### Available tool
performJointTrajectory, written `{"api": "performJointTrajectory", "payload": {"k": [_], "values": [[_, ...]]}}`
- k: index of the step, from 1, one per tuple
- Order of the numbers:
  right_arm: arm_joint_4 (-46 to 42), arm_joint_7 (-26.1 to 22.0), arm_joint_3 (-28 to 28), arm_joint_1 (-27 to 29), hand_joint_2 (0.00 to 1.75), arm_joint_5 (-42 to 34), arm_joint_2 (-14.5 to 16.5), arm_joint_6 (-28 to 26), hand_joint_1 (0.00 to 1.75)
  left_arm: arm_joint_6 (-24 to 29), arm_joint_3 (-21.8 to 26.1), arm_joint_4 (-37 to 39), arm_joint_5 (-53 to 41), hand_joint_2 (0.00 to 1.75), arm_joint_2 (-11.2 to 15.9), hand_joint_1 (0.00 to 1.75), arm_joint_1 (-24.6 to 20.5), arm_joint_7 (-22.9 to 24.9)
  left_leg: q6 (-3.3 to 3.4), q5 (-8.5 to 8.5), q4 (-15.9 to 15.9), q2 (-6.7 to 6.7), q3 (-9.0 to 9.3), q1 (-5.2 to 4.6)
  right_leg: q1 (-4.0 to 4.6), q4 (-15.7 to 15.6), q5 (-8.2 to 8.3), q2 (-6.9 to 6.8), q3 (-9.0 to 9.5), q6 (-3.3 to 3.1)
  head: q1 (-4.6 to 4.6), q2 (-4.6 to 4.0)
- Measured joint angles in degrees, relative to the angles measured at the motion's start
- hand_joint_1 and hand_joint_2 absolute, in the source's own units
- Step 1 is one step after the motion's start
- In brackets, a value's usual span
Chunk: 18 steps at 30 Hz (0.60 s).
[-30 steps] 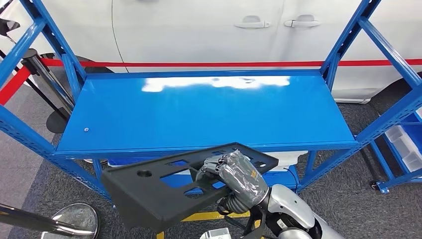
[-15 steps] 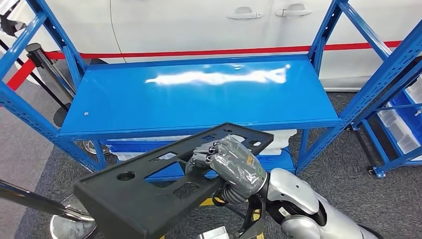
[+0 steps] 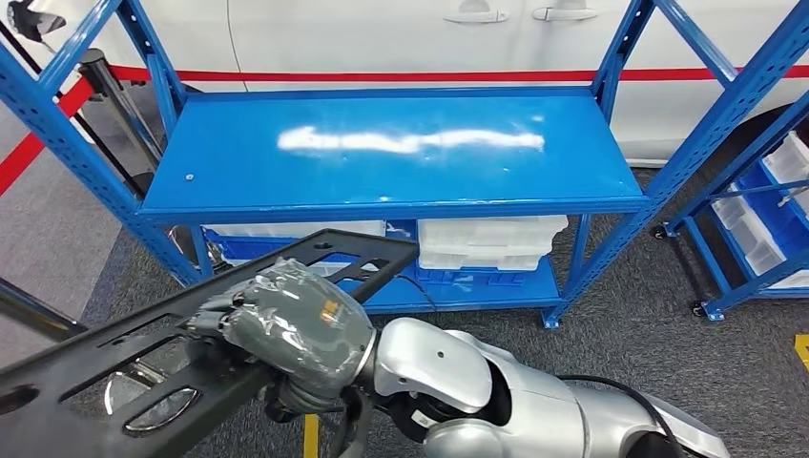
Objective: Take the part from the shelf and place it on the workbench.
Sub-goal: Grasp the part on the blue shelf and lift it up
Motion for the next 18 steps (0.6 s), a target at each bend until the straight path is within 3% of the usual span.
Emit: {"api": "performJointTrajectory", "payload": {"k": [2, 4, 6, 8, 9, 12, 13, 14, 15, 16, 18], "values": [[1.8, -0.1, 0.5, -1.3, 1.75, -0.6, 1.9, -0.4, 1.75, -0.5, 0.0, 0.8, 0.6, 1.75, 1.9, 0.00, -1.2, 1.5, -0.38, 1.09, 0.4, -1.22, -1.68, 0.01, 0.16, -5.9, 2.32, 1.35, 5.37, -1.01, -0.01, 0.00], [2.8, -0.1, 0.8, -1.7, 1.75, -0.6, 3.1, -0.6, 1.75, -0.4, 0.1, 1.4, 1.3, 1.75, 2.8, 0.00, -1.8, 2.5, -1.04, 2.17, 0.5, -2.22, -2.63, 0.14, 0.42, -13.5, 1.86, 3.19, 10.58, -2.00, -0.02, 0.00], [3.2, 0.0, 1.1, -1.8, 1.75, 0.0, 3.8, -0.8, 1.75, -0.1, 0.2, 2.0, 1.3, 1.75, 3.4, 0.00, -1.8, 2.5, -2.00, 3.48, -0.1, -3.15, -2.98, 0.55, 0.77, -17.1, 1.46, 3.55, 12.33, -2.29, 0.01, 0.00], [3.6, 0.1, 1.5, -1.6, 1.75, 0.9, 4.0, -1.2, 1.75, 0.1, 0.3, 2.6, 0.9, 1.75, 3.7, 0.00, -1.3, 1.6, -2.71, 3.74, -0.6, -3.36, -3.43, 0.79, 0.61, -18.5, 2.87, 2.53, 12.23, -2.69, 0.01, 0.00], [3.8, 0.2, 1.7, -1.6, 1.75, 1.4, 4.0, -1.4, 1.75, 0.1, 0.3, 2.9, 0.6, 1.75, 3.9, 0.00, -1.0, 1.2, -2.88, 2.45, 0.4, -2.80, -4.01, 0.75, 0.46, -19.2, 3.68, 1.88, 12.01, -3.04, -0.02, 0.00], [4.4, 0.2, 1.9, -1.0, 1.75, 2.2, 4.0, -2.0, 1.75, 0.1, 0.3, 3.4, -0.1, 1.75, 4.3, 0.00, -0.5, 0.3, -3.50, -4.83, 9.3, -0.73, -6.95, 0.92, 0.46, -19.5, 5.43, -0.11, 10.19, -3.51, -0.05, 0.00], [4.6, 0.2, 2.0, -0.7, 1.75, 2.3, 4.0, -2.1, 1.75, 0.1, 0.3, 3.5, -0.3, 1.75, 4.4, 0.00, -0.4, 0.0, -3.86, -5.97, 12.6, -0.52, -7.63, 1.06, 0.44, -19.2, 5.76, -0.78, 9.37, -3.39, -0.06, 0.00], [4.8, 0.2, 2.0, -0.4, 1.75, 2.3, 3.9, -2.2, 1.75, 0.1, 0.3, 3.6, -0.3, 1.75, 4.5, 0.00, -0.2, -0.2, -4.26, -5.78, 14.5, -0.35, -7.65, 1.23, 0.36, -18.7, 6.01, -1.48, 8.48, -3.20, -0.05, 0.00], [4.9, 0.2, 2.0, -0.1, 1.75, 2.4, 3.9, -2.2, 1.75, 0.1, 0.3, 3.7, -0.3, 1.75, 4.5, 0.00, -0.1, -0.4, -4.66, -4.48, 14.6, -0.11, -6.76, 1.47, 0.21, -18.1, 6.19, -2.15, 7.54, -2.99, -0.05, 0.00], [5.0, 0.2, 2.0, 0.1, 1.75, 2.4, 3.9, -2.3, 1.75, 0.0, 0.3, 3.7, -0.4, 1.75, 4.5, 0.00, 0.1, -0.4, -5.09, -2.74, 12.6, 0.36, -4.87, 1.76, 0.01, -17.4, 6.31, -2.79, 6.59, -2.75, -0.05, 0.00], [5.1, 0.1, 2.0, 0.2, 1.75, 2.4, 3.9, -2.4, 1.75, 0.0, 0.2, 3.8, -0.4, 1.75, 4.6, 0.00, 0.2, -0.5, -5.93, -1.69, 5.7, 2.20, -0.30, 1.79, -0.09, -15.9, 6.42, -3.92, 4.86, -2.06, -0.09, 0.00]]}}
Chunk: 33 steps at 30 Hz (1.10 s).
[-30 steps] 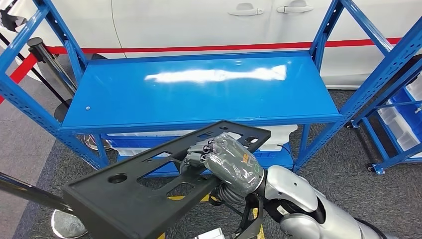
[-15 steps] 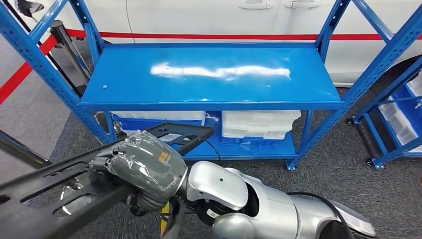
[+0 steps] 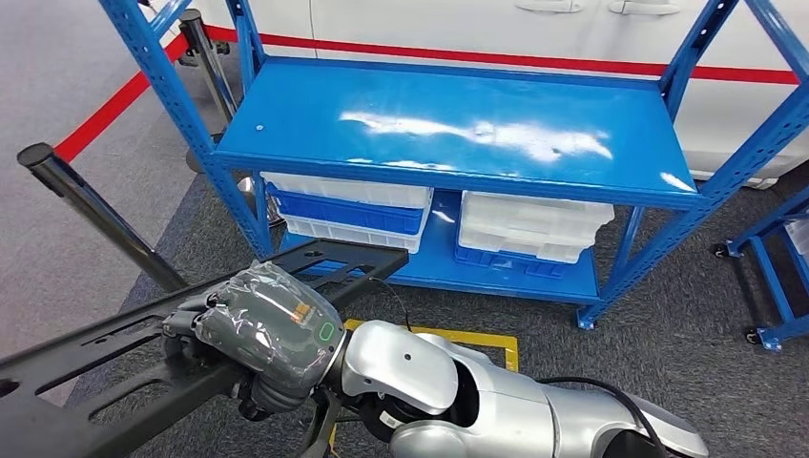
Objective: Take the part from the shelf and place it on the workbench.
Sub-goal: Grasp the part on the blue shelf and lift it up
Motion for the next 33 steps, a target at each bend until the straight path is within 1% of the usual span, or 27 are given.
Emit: {"api": "performJointTrajectory", "payload": {"k": [1, 2, 4, 5, 6, 8, 9, 10, 11, 12, 13, 14, 16, 17, 18, 20, 21, 22, 23, 25, 26, 27, 28, 29, 31, 32, 33], "values": [[0.0, 0.0, 0.0, 0.0, 1.75, 0.0, 0.0, 0.0, 1.75, 0.0, 0.0, 0.1, 0.0, 1.75, 0.1, 0.00, 0.0, 0.0, 0.13, -0.30, -2.6, 0.68, 1.45, -0.19, 0.14, 0.5, 0.14, -0.48, -0.55, 0.40, 0.00, 0.00], [0.0, 0.0, 0.0, 0.1, 1.75, 0.0, 0.0, -0.1, 1.75, 0.0, 0.0, 0.2, 0.0, 1.75, 0.2, 0.00, 0.1, -0.1, 0.44, -0.89, -4.0, 1.01, 2.03, -0.48, 0.35, 0.8, 0.38, -0.87, -0.88, 0.80, 0.01, 0.00], [0.1, -0.1, 0.0, 0.2, 1.75, 0.0, -0.1, -0.1, 1.75, 0.0, 0.0, 0.3, 0.0, 1.75, 0.4, 0.00, 0.3, -0.1, 1.73, -0.52, -4.4, 0.26, 1.70, -0.71, 0.49, 0.8, 0.90, -1.60, -1.06, 1.42, 0.06, 0.00], [0.2, 0.0, 0.0, 0.3, 1.75, 0.0, -0.2, -0.2, 1.75, 0.1, 0.0, 0.4, 0.0, 1.75, 0.4, 0.00, 0.4, -0.2, 2.23, -0.21, -4.6, -0.10, 1.42, -0.70, 0.34, 1.0, 0.51, -1.23, -1.20, 1.72, 0.07, 0.00], [0.2, 0.0, 0.0, 0.3, 1.75, 0.1, -0.3, -0.2, 1.75, 0.3, 0.0, 0.4, -0.2, 1.75, 0.4, 0.00, 0.5, -0.5, 2.87, 0.19, -4.7, -0.41, 1.05, -0.67, 0.18, 1.9, -0.75, -0.30, -1.51, 1.93, 0.07, 0.00], [-0.4, 0.6, 0.0, 0.8, 1.75, 0.3, -1.4, -0.5, 1.75, 1.6, -0.2, 0.5, -1.3, 1.75, 0.0, 0.00, 0.6, -1.9, 4.20, 1.10, -4.9, -1.02, 0.09, -0.69, -0.02, 6.8, -5.56, 2.42, -2.87, 2.18, 0.07, 0.00], [-1.5, 0.9, -0.2, 1.5, 1.75, -0.1, -2.9, -0.7, 1.75, 3.1, -0.5, 0.5, -2.1, 1.75, -0.7, 0.00, 0.7, -3.0, 4.73, 1.54, -4.9, -1.47, -0.46, -0.85, 0.03, 10.3, -8.12, 3.30, -3.71, 2.18, 0.05, 0.00], [-3.3, 1.0, -0.6, 2.5, 1.75, -0.9, -5.3, -0.7, 1.75, 5.1, -1.0, 0.5, -2.9, 1.75, -1.9, 0.00, 1.0, -4.1, 5.12, 1.94, -4.8, -2.07, -1.00, -1.05, 0.07, 13.5, -9.90, 3.70, -4.28, 2.18, 0.04, 0.00], [-5.7, 0.7, -1.5, 4.0, 1.75, -2.2, -8.4, -0.8, 1.75, 7.5, -1.6, 0.5, -3.4, 1.75, -3.3, 0.00, 1.3, -5.0, 5.40, 2.27, -4.8, -2.79, -1.51, -1.29, 0.11, 15.5, -10.56, 3.91, -4.24, 2.13, 0.04, 0.00], [-8.1, 0.0, -2.8, 5.5, 1.75, -3.7, -11.6, -0.7, 1.75, 9.7, -2.0, 0.6, -3.6, 1.75, -4.8, 0.00, 1.8, -5.8, 5.59, 2.56, -4.8, -3.55, -1.96, -1.53, 0.17, 15.6, -10.08, 4.08, -3.39, 2.01, 0.04, 0.00], [-10.0, -0.8, -4.2, 6.9, 1.75, -4.9, -14.4, -0.7, 1.75, 11.4, -2.3, 0.6, -3.6, 1.75, -6.3, 0.00, 2.2, -6.3, 5.70, 2.81, -4.8, -4.22, -2.34, -1.75, 0.28, 13.8, -8.74, 4.26, -1.75, 1.78, 0.05, 0.00], [-11.5, -1.8, -6.0, 8.2, 1.75, -5.8, -17.1, -0.5, 1.75, 12.7, -2.5, 0.6, -3.6, 1.75, -7.7, 0.00, 2.6, -6.6, 5.78, 3.04, -4.7, -4.66, -2.64, -1.93, 0.52, 10.3, -7.08, 4.44, 0.57, 1.37, 0.06, 0.00], [-14.1, -3.8, -9.6, 10.8, 1.75, -6.5, -21.0, 0.6, 1.75, 14.0, -2.7, 0.7, -3.4, 1.75, -10.5, 0.00, 3.2, -6.7, 5.70, 3.57, -4.6, -5.15, -3.10, -2.14, 1.03, 3.0, -5.44, 4.82, 4.84, 0.39, 0.07, 0.00], [-15.5, -4.9, -11.5, 11.9, 1.75, -6.4, -22.6, 1.4, 1.75, 14.4, -2.9, 0.7, -3.4, 1.75, -11.8, 0.00, 3.3, -6.6, 5.50, 3.89, -4.6, -5.27, -3.29, -2.10, 1.30, 0.7, -5.28, 4.93, 6.05, 0.06, 0.07, 0.00], [-16.5, -5.7, -13.0, 12.7, 1.75, -6.2, -23.5, 2.3, 1.75, 14.4, -3.0, 0.8, -3.2, 1.75, -12.8, 0.00, 3.4, -6.3, 5.17, 4.24, -4.6, -5.41, -3.45, -2.00, 1.49, -0.3, -5.39, 5.01, 6.46, -0.13, 0.08, 0.00], [-17.4, -6.2, -14.9, 13.0, 1.75, -5.6, -24.2, 3.9, 1.75, 13.8, -3.1, 0.9, -2.8, 1.75, -13.7, 0.00, 3.2, -5.9, 4.40, 4.68, -4.8, -5.24, -3.65, -1.98, 1.39, -1.2, -4.62, 4.89, 6.42, -0.21, 0.07, 0.00], [-17.4, -6.1, -15.3, 13.0, 1.75, -5.4, -24.2, 4.4, 1.75, 13.2, -3.1, 0.9, -2.4, 1.75, -13.8, 0.00, 3.0, -5.8, 4.09, 4.12, -4.4, -4.69, -3.84, -2.04, 1.19, -1.6, -4.16, 4.75, 6.33, -0.36, 0.06, 0.00], [-17.5, -5.8, -15.4, 12.9, 1.75, -5.2, -24.2, 4.8, 1.75, 12.7, -3.1, 0.9, -1.9, 1.75, -13.8, 0.00, 2.8, -5.7, 3.82, 2.74, -3.0, -4.02, -4.32, -2.10, 0.94, -1.9, -3.68, 4.52, 6.17, -0.56, 0.03, 0.00], [-17.5, -5.3, -15.3, 12.7, 1.75, -4.9, -24.0, 5.1, 1.75, 12.1, -3.1, 0.9, -1.3, 1.75, -13.6, 0.00, 2.7, -5.6, 3.58, 0.63, -0.6, -3.26, -5.12, -1.98, 0.80, -1.9, -3.31, 4.27, 5.91, -0.74, 0.04, 0.00], [-16.9, -3.4, -14.1, 11.9, 1.75, -2.9, -21.8, 5.4, 1.75, 10.2, -2.6, 0.9, 1.0, 1.75, -12.2, 0.00, 2.7, -4.7, 2.92, -3.76, 6.5, -2.43, -7.25, -1.73, 0.82, -1.6, -2.81, 3.90, 5.00, -1.09, 0.05, 0.00], [-15.9, -2.2, -12.8, 11.1, 1.75, -1.3, -19.6, 5.1, 1.75, 8.9, -2.1, 0.9, 2.3, 1.75, -11.0, 0.00, 2.8, -4.1, 2.59, -4.79, 9.3, -2.29, -7.85, -1.61, 0.85, -1.3, -2.63, 3.82, 4.44, -1.14, 0.07, 0.00], [-14.3, -1.1, -11.0, 10.2, 1.75, 0.2, -16.9, 4.6, 1.75, 7.4, -1.5, 0.9, 3.2, 1.75, -9.7, 0.00, 2.9, -3.5, 2.31, -4.82, 10.3, -2.22, -7.65, -1.50, 0.87, -0.9, -2.49, 3.77, 3.84, -1.16, 0.05, 0.00], [-12.4, -0.3, -9.0, 9.1, 1.75, 1.1, -14.2, 3.7, 1.75, 5.9, -0.9, 0.9, 3.7, 1.75, -8.3, 0.00, 2.9, -3.2, 2.13, -3.94, 9.2, -2.19, -6.40, -1.46, 0.89, -0.4, -2.40, 3.76, 3.26, -1.14, 0.04, 0.00], [-10.5, 0.2, -7.0, 8.0, 1.75, 1.5, -11.8, 2.5, 1.75, 4.7, -0.3, 0.9, 3.7, 1.75, -6.9, 0.00, 2.8, -2.9, 2.09, -2.61, 6.1, -2.16, -4.12, -1.45, 0.89, 0.1, -2.36, 3.66, 2.74, -1.11, 0.04, 0.00], [-7.8, 0.6, -3.9, 6.2, 1.75, 1.3, -8.5, 0.4, 1.75, 3.4, 0.4, 0.9, 3.5, 1.75, -4.5, 0.00, 2.7, -2.8, 2.54, -1.22, -1.0, -2.08, 0.49, -1.66, 0.96, 0.8, -2.30, 3.24, 1.98, -0.92, 0.04, 0.00], [-6.8, 0.7, -2.9, 5.6, 1.75, 1.0, -7.5, -0.4, 1.75, 3.2, 0.7, 0.9, 3.5, 1.75, -3.6, 0.00, 2.7, -2.8, 2.93, -0.85, -3.1, -2.08, 1.74, -1.86, 1.02, 1.0, -2.23, 2.99, 1.85, -0.72, 0.02, 0.00], [-6.1, 0.8, -2.2, 5.3, 1.75, 0.9, -6.8, -0.9, 1.75, 3.1, 1.1, 0.9, 3.5, 1.75, -3.0, 0.00, 2.8, -2.9, 3.33, -0.90, -4.1, -2.12, 2.14, -2.07, 1.08, 1.0, -2.11, 2.80, 1.77, -0.47, 0.02, 0.00]]}}
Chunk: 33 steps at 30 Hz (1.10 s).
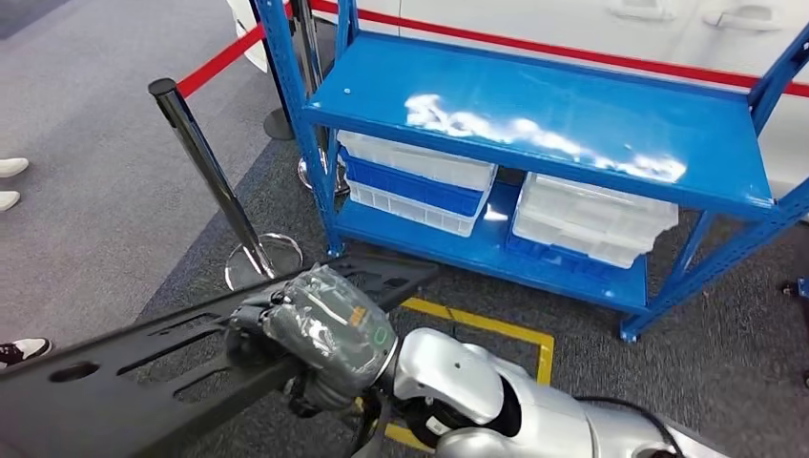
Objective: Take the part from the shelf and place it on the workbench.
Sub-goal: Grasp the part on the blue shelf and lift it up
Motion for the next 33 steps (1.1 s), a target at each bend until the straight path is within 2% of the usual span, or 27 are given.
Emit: {"api": "performJointTrajectory", "payload": {"k": [1, 3, 4, 5, 7, 8, 9, 10, 11, 13, 14, 15, 16, 19, 22, 25, 33], "values": [[0.6, 0.0, 0.4, -0.2, 1.75, -0.1, 0.4, -0.3, 1.75, 0.0, 0.4, 0.0, 0.1, 1.75, 0.4, 0.00, 0.1, -0.1, 0.35, 0.44, -0.1, -0.08, -0.10, -0.16, 0.05, -0.1, 0.18, -0.11, 0.02, 0.32, 0.01, 0.00], [1.5, 0.1, 0.9, -0.4, 1.75, -0.2, 0.6, -0.7, 1.75, 0.0, 0.9, 0.0, 0.1, 1.75, 0.8, 0.00, 0.4, -0.2, 1.09, 0.87, -0.9, -0.01, -0.29, 0.17, 0.17, 0.3, -0.03, 0.02, -0.25, 1.00, 0.03, 0.00], [1.9, 0.1, 1.0, -0.5, 1.75, -0.3, 0.7, -0.8, 1.75, 0.0, 1.1, 0.0, 0.1, 1.75, 0.9, 0.00, 0.4, -0.3, 1.50, 1.28, -1.2, 0.03, -0.51, 0.35, 0.15, 1.3, -1.02, 0.27, -0.73, 1.36, 0.04, 0.00], [2.2, 0.1, 1.1, -0.5, 1.75, -0.3, 0.7, -0.8, 1.75, 0.0, 1.3, 0.0, 0.0, 1.75, 0.9, 0.00, 0.4, -0.3, 1.85, 1.69, -1.4, 0.08, -0.80, 0.51, 0.09, 3.5, -2.72, 0.57, -1.61, 1.66, 0.06, 0.00], [2.8, 0.0, 1.3, -0.5, 1.75, -0.4, 0.7, -0.9, 1.75, 0.1, 1.5, 0.0, 0.0, 1.75, 0.9, 0.00, 0.5, -0.3, 2.21, 2.25, -1.3, 0.11, -1.60, 0.44, -0.12, 10.2, -7.01, 0.95, -4.23, 2.04, 0.08, 0.00], [3.1, 0.0, 1.4, -0.4, 1.75, -0.4, 0.7, -0.9, 1.75, 0.1, 1.5, 0.0, 0.0, 1.75, 1.0, 0.00, 0.5, -0.3, 2.23, 2.49, -1.3, 0.11, -2.02, 0.40, -0.16, 13.2, -8.38, 0.99, -5.29, 2.09, 0.08, 0.00], [3.4, 0.0, 1.6, -0.3, 1.75, -0.4, 0.7, -0.9, 1.75, 0.1, 1.6, 0.0, 0.0, 1.75, 1.0, 0.00, 0.5, -0.3, 2.23, 2.72, -1.2, 0.09, -2.39, 0.37, -0.16, 14.6, -8.72, 1.01, -5.53, 2.05, 0.08, 0.00], [3.7, 0.0, 1.7, -0.2, 1.75, -0.4, 0.7, -0.9, 1.75, 0.1, 1.6, 0.0, -0.1, 1.75, 1.1, 0.00, 0.6, -0.3, 2.20, 2.95, -1.2, 0.06, -2.67, 0.30, -0.13, 13.8, -7.94, 1.02, -4.65, 1.91, 0.08, 0.00], [3.9, 0.0, 1.8, -0.2, 1.75, -0.4, 0.7, -0.9, 1.75, 0.1, 1.7, 0.0, -0.2, 1.75, 1.1, 0.00, 0.6, -0.3, 2.15, 3.14, -1.2, 0.00, -2.83, 0.22, -0.05, 10.9, -6.33, 1.05, -2.68, 1.63, 0.08, 0.00], [4.1, -0.1, 2.0, -0.2, 1.75, -0.3, 0.7, -1.0, 1.75, 0.0, 1.7, 0.0, -0.3, 1.75, 1.1, 0.00, 0.6, -0.3, 1.91, 3.49, -1.1, -0.09, -2.98, 0.03, 0.26, 2.8, -3.39, 1.07, 2.04, 0.71, 0.06, 0.00], [4.1, -0.1, 2.1, -0.2, 1.75, -0.2, 0.7, -1.1, 1.75, -0.1, 1.7, 0.0, -0.3, 1.75, 1.1, 0.00, 0.7, -0.3, 1.68, 3.68, -1.1, -0.10, -3.07, 0.00, 0.44, 0.1, -2.65, 1.04, 3.48, 0.32, 0.07, 0.00], [4.2, -0.2, 2.1, -0.2, 1.75, -0.1, 0.7, -1.2, 1.75, -0.1, 1.7, 0.0, -0.3, 1.75, 1.2, 0.00, 0.7, -0.3, 1.38, 3.89, -1.2, -0.10, -3.16, 0.01, 0.58, -1.3, -2.38, 1.02, 4.06, 0.03, 0.06, 0.00], [4.3, -0.2, 2.2, -0.2, 1.75, 0.0, 0.8, -1.2, 1.75, -0.2, 1.7, 0.0, -0.4, 1.75, 1.2, 0.00, 0.7, -0.3, 1.23, 3.83, -1.2, -0.06, -3.26, -0.05, 0.59, -1.8, -2.25, 1.02, 4.05, 0.13, 0.05, 0.00], [4.6, -0.3, 2.2, -0.1, 1.75, 0.2, 0.8, -1.4, 1.75, -0.4, 1.7, 0.1, -0.4, 1.75, 1.5, 0.00, 0.7, -0.3, 1.45, 4.05, -1.4, 0.07, -3.38, -0.02, 0.53, -2.2, -1.76, 1.12, 3.81, 0.68, 0.03, 0.00], [4.9, -0.4, 2.2, 0.0, 1.75, 0.2, 0.8, -1.4, 1.75, -0.5, 1.7, 0.1, -0.4, 1.75, 1.8, 0.00, 0.7, -0.3, 0.97, 4.74, -1.7, 0.03, -3.51, 0.05, 0.58, -2.0, -1.49, 1.08, 3.40, 0.38, 0.03, 0.00], [5.1, -0.5, 2.2, 0.0, 1.75, 0.2, 0.8, -1.4, 1.75, -0.5, 1.7, 0.1, -0.4, 1.75, 2.0, 0.00, 0.8, -0.3, 0.79, 5.10, -1.8, 0.00, -3.70, 0.05, 0.59, -1.8, -1.32, 1.06, 3.11, 0.15, 0.03, 0.00], [5.4, -0.6, 2.2, 0.3, 1.75, 0.4, 0.7, -1.7, 1.75, 0.6, 1.7, 0.1, -0.9, 1.75, 1.9, 0.00, 0.8, -0.9, 0.63, 5.27, -1.9, 0.01, -3.77, 0.05, 0.60, -1.7, -1.26, 1.06, 2.92, 0.05, 0.03, 0.00]]}}
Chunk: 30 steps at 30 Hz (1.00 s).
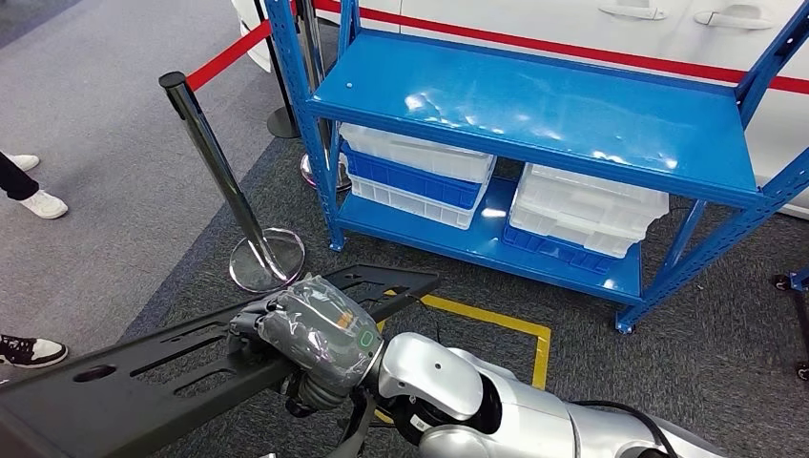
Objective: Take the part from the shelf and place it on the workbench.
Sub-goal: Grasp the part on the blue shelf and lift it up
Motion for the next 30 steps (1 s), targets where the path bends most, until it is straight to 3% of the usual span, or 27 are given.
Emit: {"api": "performJointTrajectory", "payload": {"k": [2, 4, 8, 12, 15, 18, 20, 22, 24, 26, 27, 28, 30], "values": [[-1.2, -0.2, -0.1, 1.1, 1.75, 0.0, -1.7, -0.7, 1.75, 1.8, -0.2, 0.0, -1.5, 1.75, -0.9, 0.00, 0.1, -1.2, 0.00, 0.00, 0.0, -0.04, -0.01, -0.02, -0.08, 0.0, -0.01, -0.08, -0.05, 0.01, -0.01, 0.00], [-4.3, -1.5, -1.2, 3.4, 1.75, -0.9, -5.7, -1.3, 1.75, 4.6, -0.6, 0.0, -3.3, 1.75, -2.9, 0.00, 0.4, -2.3, 0.01, -0.01, 0.0, -0.16, -0.06, -0.05, -0.19, -0.1, -0.02, -0.29, 0.01, 0.02, -0.01, 0.00], [-9.9, -4.9, -6.4, 8.7, 1.75, -2.5, -13.9, -1.1, 1.75, 8.0, -1.2, 0.0, -4.3, 1.75, -7.2, 0.00, 1.0, -3.2, 0.10, -0.06, 0.1, -0.20, -0.30, -0.09, -0.27, -0.2, 0.11, -0.28, -0.07, 0.25, 0.00, 0.00], [-13.8, -8.5, -12.1, 13.7, 1.75, -4.1, -19.3, 0.6, 1.75, 9.8, -1.2, -0.1, -3.7, 1.75, -11.2, 0.00, 0.9, -4.2, 0.23, -0.08, 0.2, -0.18, -0.42, -0.18, -0.36, -0.3, 0.24, -0.18, -0.08, 0.50, 0.00, 0.00], [-14.9, -10.1, -15.7, 15.5, 1.75, -4.6, -20.9, 2.7, 1.75, 9.8, -1.3, -0.6, -3.7, 1.75, -13.3, 0.00, 0.8, -3.6, 0.65, -0.10, 0.4, -0.10, -0.54, -0.39, -0.53, -0.4, 0.41, -0.05, -0.13, 0.87, -0.01, 0.00], [-15.5, -12.3, -18.5, 17.9, 1.75, -5.8, -22.7, 2.9, 1.75, 11.1, -1.6, -1.5, -5.1, 1.75, -16.4, 0.00, 0.6, -0.5, 2.03, 0.00, 0.2, -0.26, -0.48, -0.67, -0.77, -0.9, 0.65, -0.31, 0.12, 1.70, -0.03, 0.00], [-15.6, -15.3, -21.5, 19.9, 1.75, -7.7, -24.4, 2.7, 1.75, 12.0, -2.6, -2.0, -6.8, 1.75, -19.1, 0.00, 0.0, 2.1, 2.65, 0.88, -1.6, -0.47, 0.30, -0.35, -0.77, -0.6, 0.04, -0.39, 0.29, 2.12, -0.03, 0.00], [-15.1, -19.1, -25.3, 21.5, 1.75, -9.9, -25.5, 3.0, 1.75, 12.5, -4.0, -2.4, -7.9, 1.75, -21.2, 0.00, -1.1, 4.0, 3.04, 1.90, -3.2, -0.83, 0.82, 0.05, -0.91, 2.9, -2.79, -0.02, -1.07, 2.54, 0.01, 0.00], [-13.9, -22.3, -28.9, 22.4, 1.75, -10.8, -25.7, 3.7, 1.75, 13.7, -5.0, -2.8, -7.6, 1.75, -22.7, 0.00, -2.2, 5.2, 3.09, 2.29, -3.4, -1.32, 0.51, 0.08, -1.23, 8.4, -6.26, 0.23, -3.61, 2.96, 0.01, 0.00], [-12.8, -24.0, -31.7, 23.6, 1.75, -10.2, -25.5, 4.3, 1.75, 15.7, -5.5, -3.3, -6.5, 1.75, -24.2, 0.00, -2.9, 6.6, 2.86, 2.44, -3.1, -1.97, -0.10, 0.16, -1.75, 12.5, -7.93, 0.24, -5.32, 3.46, 0.01, 0.00], [-12.3, -24.5, -32.9, 24.5, 1.75, -9.5, -25.3, 4.4, 1.75, 17.3, -5.6, -3.6, -5.5, 1.75, -24.9, 0.00, -3.1, 7.6, 2.68, 2.51, -2.7, -2.42, -0.50, 0.28, -2.07, 12.7, -7.64, 0.24, -5.20, 3.76, 0.01, 0.00], [-12.0, -24.6, -33.9, 25.6, 1.75, -8.6, -25.0, 4.4, 1.75, 19.3, -5.5, -3.7, -4.3, 1.75, -25.6, 0.00, -3.1, 8.4, 2.41, 2.54, -2.3, -2.89, -0.94, 0.48, -2.42, 11.0, -6.48, 0.32, -4.03, 4.09, 0.01, 0.00], [-12.3, -23.1, -34.5, 28.4, 1.75, -6.3, -24.2, 4.3, 1.75, 23.3, -4.6, -3.9, -1.7, 1.75, -26.0, 0.00, -2.4, 8.8, 1.50, 2.41, -1.0, -3.83, -1.86, 0.86, -3.02, 4.1, -3.48, 1.72, 0.00, 4.83, 0.04, 0.00]]}}
